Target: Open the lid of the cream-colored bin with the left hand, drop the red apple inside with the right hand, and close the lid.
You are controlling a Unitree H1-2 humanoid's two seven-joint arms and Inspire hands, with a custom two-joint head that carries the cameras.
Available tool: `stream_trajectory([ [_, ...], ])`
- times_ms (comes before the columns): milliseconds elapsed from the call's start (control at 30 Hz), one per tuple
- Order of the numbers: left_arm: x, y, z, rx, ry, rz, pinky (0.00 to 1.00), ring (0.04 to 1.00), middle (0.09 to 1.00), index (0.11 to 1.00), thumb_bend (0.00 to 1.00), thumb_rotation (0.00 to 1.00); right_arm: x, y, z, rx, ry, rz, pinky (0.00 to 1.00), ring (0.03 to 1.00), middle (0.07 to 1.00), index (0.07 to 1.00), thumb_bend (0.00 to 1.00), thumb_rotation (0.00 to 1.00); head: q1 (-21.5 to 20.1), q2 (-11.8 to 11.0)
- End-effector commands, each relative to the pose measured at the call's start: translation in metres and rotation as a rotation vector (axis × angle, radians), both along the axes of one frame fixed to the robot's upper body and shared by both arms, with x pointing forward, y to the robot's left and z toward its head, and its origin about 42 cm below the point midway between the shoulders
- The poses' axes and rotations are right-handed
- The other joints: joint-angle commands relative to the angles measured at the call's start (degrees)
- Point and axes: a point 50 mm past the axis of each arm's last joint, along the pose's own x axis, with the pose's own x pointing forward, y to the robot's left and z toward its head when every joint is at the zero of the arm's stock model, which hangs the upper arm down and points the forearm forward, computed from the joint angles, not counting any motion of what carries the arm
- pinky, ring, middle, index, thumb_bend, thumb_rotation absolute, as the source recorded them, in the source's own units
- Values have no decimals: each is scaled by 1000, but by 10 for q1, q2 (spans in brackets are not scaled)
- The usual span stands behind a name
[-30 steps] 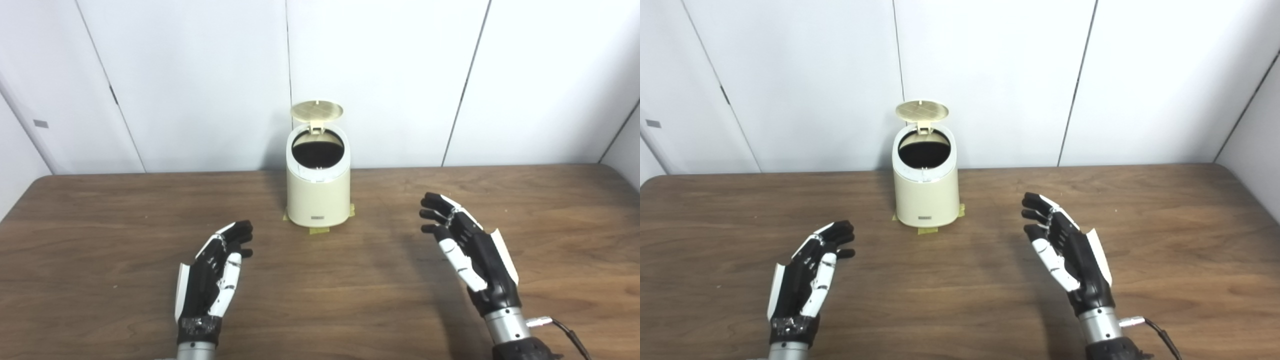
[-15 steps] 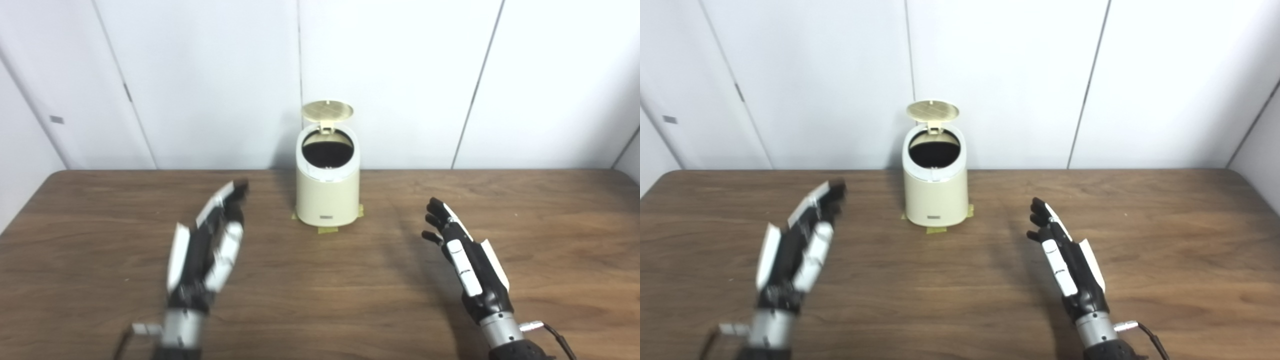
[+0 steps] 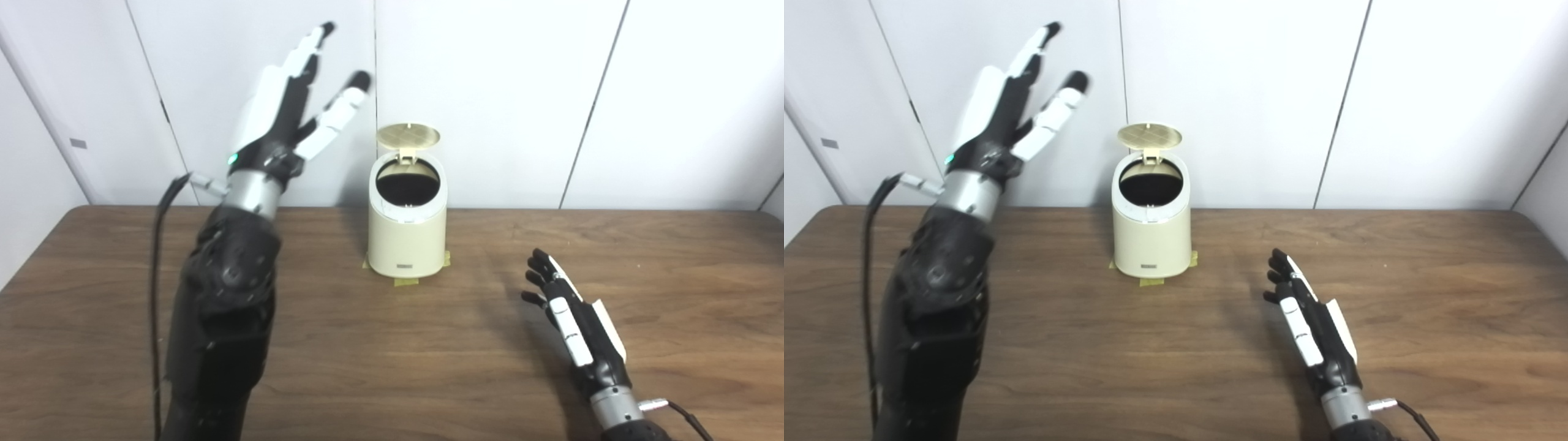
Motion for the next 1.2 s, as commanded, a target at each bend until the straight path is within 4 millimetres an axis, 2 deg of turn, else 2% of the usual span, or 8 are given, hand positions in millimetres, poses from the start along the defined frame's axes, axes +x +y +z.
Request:
stream_trajectory([
  [0, 3, -14, 34, 59, -94, 6, 1000, 1000, 1000, 1000, 714, 996, 10, 1, 15, 5, -71, 6, 812, 910, 925, 927, 244, 930, 1, -2],
  [133, 7, -35, 50, 161, -110, 9, 1000, 1000, 1000, 1000, 758, 980, 11, 1, 15, 16, -61, 1, 813, 909, 926, 926, 235, 922, 0, -2],
  [333, 8, -57, 57, 315, -95, 32, 1000, 1000, 1000, 1000, 816, 982, 14, 1, 14, 13, -64, 4, 808, 909, 928, 924, 238, 905, 3, -8],
  [433, 13, -65, 51, 391, -63, 46, 1000, 1000, 1000, 1000, 895, 992, 15, 2, 13, 11, -62, 4, 803, 906, 922, 916, 239, 893, 6, -14],
  [533, 20, -70, 37, 451, -31, 52, 1000, 1000, 1000, 1000, 929, 994, 16, 3, 11, 9, -61, 8, 805, 906, 918, 916, 234, 895, 12, -24],
  [800, 29, -78, 7, 512, 21, 54, 1000, 1000, 1000, 986, 944, 984, 14, 3, 11, 21, -38, 12, 830, 916, 921, 923, 227, 845, 10, -23],
  [1167, 36, -73, -9, 546, 58, 74, 1000, 1000, 1000, 997, 967, 1000, 11, 4, 9, 11, -35, 5, 801, 899, 904, 910, 225, 800, 9, -23],
])
